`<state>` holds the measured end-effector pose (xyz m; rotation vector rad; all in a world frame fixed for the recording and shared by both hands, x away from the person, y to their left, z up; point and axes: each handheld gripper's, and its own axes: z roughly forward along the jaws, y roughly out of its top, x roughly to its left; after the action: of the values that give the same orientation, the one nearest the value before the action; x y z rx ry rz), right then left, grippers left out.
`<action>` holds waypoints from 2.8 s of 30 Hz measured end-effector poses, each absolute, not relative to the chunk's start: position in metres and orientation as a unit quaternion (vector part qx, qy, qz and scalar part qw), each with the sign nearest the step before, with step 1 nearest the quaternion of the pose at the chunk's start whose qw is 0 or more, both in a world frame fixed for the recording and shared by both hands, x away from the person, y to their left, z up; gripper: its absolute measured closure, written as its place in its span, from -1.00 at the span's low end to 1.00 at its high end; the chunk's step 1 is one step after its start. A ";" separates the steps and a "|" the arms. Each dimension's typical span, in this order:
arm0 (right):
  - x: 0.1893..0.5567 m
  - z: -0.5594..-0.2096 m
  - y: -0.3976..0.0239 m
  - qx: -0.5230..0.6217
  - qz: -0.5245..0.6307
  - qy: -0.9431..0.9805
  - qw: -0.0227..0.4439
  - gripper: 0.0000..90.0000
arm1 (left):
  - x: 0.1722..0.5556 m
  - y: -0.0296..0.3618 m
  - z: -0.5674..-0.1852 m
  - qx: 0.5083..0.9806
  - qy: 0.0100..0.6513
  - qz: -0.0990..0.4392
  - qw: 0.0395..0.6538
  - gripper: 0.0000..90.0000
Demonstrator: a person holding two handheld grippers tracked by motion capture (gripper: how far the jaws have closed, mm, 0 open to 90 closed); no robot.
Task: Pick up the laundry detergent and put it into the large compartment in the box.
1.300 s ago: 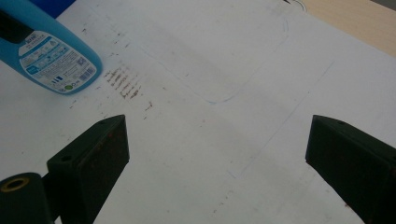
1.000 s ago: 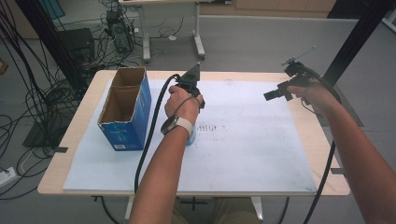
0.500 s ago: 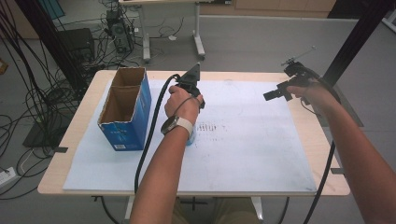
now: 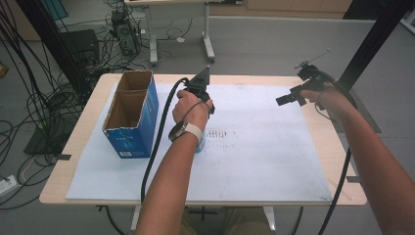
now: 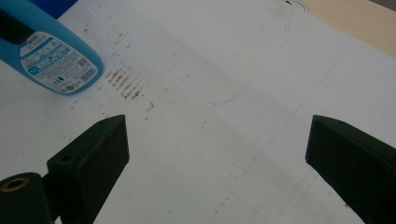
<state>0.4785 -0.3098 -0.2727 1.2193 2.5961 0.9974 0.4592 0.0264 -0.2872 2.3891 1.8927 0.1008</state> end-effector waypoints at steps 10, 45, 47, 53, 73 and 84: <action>0.478 -0.273 -0.310 0.402 0.328 0.854 0.052 -0.87 | 0.459 0.026 -0.287 0.783 0.620 0.033 0.046 -0.13; 0.477 -0.273 -0.310 0.400 0.329 0.854 0.053 -0.87 | 0.458 0.026 -0.287 0.785 0.617 0.035 0.044 -0.12; 0.477 -0.273 -0.310 0.400 0.329 0.854 0.053 -0.87 | 0.458 0.026 -0.287 0.785 0.617 0.035 0.045 -0.12; 0.477 -0.273 -0.310 0.401 0.329 0.853 0.052 -0.87 | 0.458 0.026 -0.287 0.786 0.616 0.034 0.044 -0.12; 0.478 -0.275 -0.310 0.402 0.328 0.854 0.050 -0.87 | 0.456 0.036 -0.278 0.786 0.616 0.040 0.039 -0.13; 0.477 -0.273 -0.308 0.400 0.328 0.854 0.052 -0.87 | 0.452 0.038 -0.255 0.786 0.614 0.044 0.059 -0.13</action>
<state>0.4770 -0.3084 -0.2733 1.2169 2.5978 0.9959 0.4522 0.0383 -0.2554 2.3803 1.8580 0.1338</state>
